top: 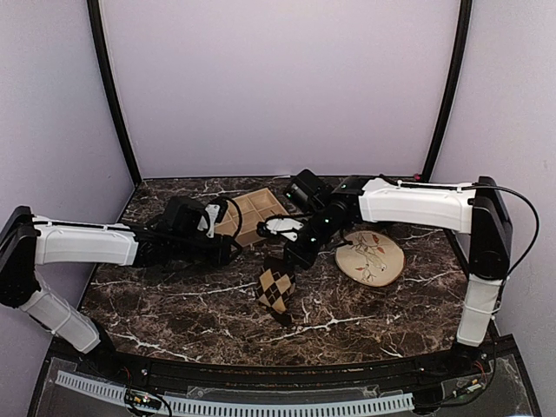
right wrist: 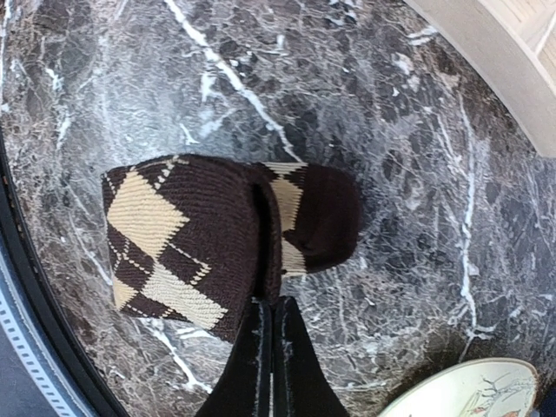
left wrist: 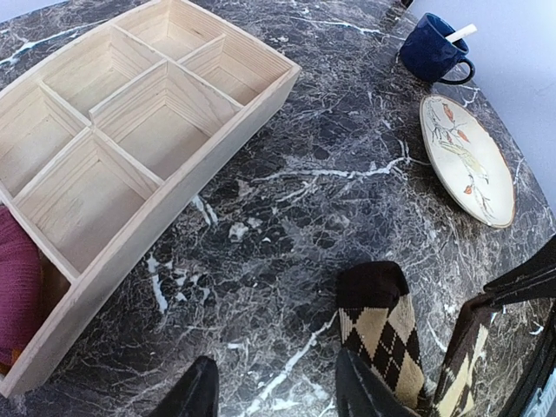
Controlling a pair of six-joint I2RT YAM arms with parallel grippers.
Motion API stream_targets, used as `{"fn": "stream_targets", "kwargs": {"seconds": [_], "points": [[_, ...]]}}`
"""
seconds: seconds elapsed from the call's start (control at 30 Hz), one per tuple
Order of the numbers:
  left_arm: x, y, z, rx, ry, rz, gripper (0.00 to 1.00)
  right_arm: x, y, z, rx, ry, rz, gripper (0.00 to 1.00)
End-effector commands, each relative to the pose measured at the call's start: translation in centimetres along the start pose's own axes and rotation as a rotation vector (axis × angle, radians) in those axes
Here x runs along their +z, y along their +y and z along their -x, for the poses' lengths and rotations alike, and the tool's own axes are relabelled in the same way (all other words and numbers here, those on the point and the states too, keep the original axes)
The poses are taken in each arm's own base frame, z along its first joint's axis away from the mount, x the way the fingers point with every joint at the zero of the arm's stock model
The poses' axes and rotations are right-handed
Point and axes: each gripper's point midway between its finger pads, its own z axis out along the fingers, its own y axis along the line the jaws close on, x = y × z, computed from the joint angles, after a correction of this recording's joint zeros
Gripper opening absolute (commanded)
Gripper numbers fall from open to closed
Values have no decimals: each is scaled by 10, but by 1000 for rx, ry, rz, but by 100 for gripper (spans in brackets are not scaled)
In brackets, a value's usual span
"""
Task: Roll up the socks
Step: Fold the sock at the center of the board.
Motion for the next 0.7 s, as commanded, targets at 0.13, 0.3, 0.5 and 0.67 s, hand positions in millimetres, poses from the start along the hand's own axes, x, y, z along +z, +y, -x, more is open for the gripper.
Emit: {"fn": "stream_targets", "kwargs": {"seconds": [0.13, 0.3, 0.5, 0.67], "points": [[4, -16, 6, 29, 2, -44, 48, 2, -23, 5, -16, -27, -68, 0], [4, -23, 4, 46, 4, -66, 48, 11, -27, 2, -17, -7, -73, 0], [2, -43, 2, 86, -7, -129, 48, 21, -35, -6, -8, 28, -108, 0], [5, -64, -8, 140, 16, -181, 48, 25, -37, -10, 0, 37, -115, 0]]}}
